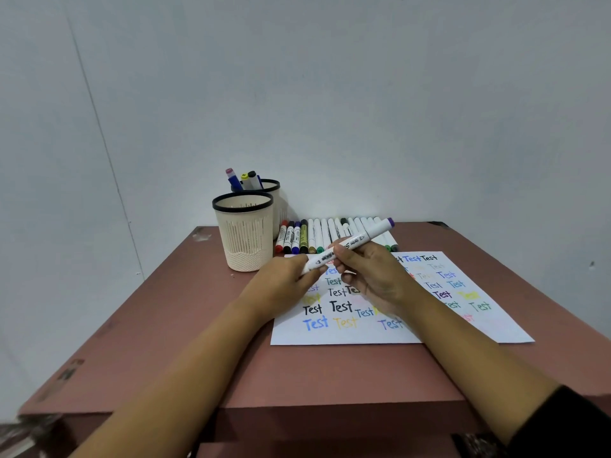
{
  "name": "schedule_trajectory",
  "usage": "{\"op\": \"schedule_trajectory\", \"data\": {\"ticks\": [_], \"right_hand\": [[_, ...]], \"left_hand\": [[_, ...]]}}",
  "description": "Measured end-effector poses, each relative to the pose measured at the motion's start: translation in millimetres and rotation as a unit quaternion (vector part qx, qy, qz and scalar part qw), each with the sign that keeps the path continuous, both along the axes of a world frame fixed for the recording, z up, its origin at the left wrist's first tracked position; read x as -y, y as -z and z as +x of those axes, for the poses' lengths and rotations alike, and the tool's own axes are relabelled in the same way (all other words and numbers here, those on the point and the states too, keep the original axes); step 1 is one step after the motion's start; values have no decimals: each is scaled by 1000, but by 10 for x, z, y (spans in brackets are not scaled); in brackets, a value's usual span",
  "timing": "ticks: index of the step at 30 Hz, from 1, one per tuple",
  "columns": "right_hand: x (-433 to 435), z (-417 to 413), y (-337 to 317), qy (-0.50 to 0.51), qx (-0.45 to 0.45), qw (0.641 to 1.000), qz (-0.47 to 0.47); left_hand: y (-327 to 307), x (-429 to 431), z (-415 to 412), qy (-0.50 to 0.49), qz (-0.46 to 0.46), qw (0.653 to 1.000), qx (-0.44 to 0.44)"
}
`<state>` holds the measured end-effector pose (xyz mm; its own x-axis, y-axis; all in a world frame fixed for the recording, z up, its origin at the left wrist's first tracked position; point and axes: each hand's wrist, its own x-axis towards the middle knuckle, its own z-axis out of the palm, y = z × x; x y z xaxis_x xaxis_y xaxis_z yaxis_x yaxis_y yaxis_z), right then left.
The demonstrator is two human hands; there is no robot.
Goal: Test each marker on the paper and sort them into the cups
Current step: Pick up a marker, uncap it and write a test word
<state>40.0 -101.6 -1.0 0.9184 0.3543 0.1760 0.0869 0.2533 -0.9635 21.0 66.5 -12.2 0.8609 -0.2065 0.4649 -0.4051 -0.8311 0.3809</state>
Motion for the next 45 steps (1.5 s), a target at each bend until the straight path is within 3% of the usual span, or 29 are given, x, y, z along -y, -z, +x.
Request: {"op": "schedule_trajectory", "data": {"ticks": [4,9,12,20,26,32,45], "right_hand": [[-15,-27,-32,27,1,1000,14],[47,-7,-110,98,-88,976,172],[89,3,-113,95,-116,966,209],[-31,219,-250,126,-56,990,38],[-401,503,-207,197,-3,977,-78],[-600,649,27,254,-9,961,-108],[-664,684,110,239,26,960,-142]], "left_hand": [[10,-54,24,-20,-31,999,2],[-16,-94,43,-86,-104,990,35],[1,-123,73,-129,-158,979,15],[91,-261,213,-143,-255,954,-61],[105,-283,242,-145,-290,943,-73],[97,-286,270,-144,-298,941,-64],[121,-291,297,-137,-292,945,-59]]}}
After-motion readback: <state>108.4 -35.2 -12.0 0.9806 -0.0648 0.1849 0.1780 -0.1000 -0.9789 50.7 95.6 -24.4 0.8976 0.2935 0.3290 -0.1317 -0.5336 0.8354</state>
